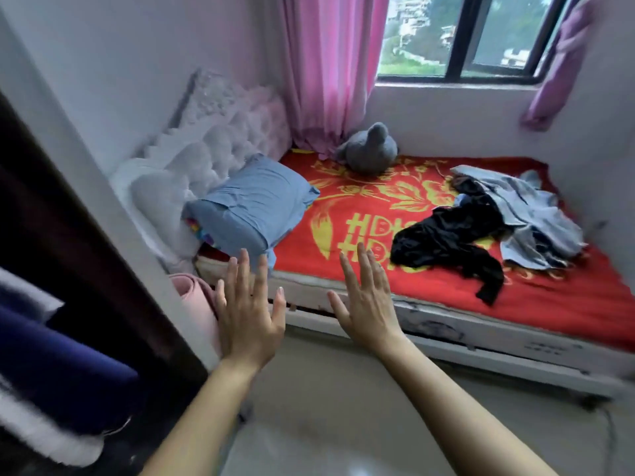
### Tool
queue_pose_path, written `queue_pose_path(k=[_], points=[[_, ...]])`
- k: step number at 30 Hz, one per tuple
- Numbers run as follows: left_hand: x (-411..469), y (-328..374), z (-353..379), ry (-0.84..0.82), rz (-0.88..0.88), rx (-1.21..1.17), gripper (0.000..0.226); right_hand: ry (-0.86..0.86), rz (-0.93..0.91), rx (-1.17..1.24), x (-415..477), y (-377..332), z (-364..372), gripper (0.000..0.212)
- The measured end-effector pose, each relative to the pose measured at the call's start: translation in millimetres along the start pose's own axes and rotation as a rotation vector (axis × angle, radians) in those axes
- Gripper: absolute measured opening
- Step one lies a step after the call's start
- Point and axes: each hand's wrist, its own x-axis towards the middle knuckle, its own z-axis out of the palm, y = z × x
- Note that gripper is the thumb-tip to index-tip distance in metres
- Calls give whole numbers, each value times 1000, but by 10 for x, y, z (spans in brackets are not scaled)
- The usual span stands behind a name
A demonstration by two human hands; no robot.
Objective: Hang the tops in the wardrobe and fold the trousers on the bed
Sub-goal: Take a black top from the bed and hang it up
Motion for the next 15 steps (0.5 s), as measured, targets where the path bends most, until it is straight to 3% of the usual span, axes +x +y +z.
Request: queue_pose_path(k=[8, 15], points=[[737, 1732, 1472, -311, 254, 6, 74, 33, 375, -132, -144, 2387, -692, 87], [1464, 2557, 2837, -466, 377, -16, 78, -2, 594, -171, 169, 3713, -582, 90]])
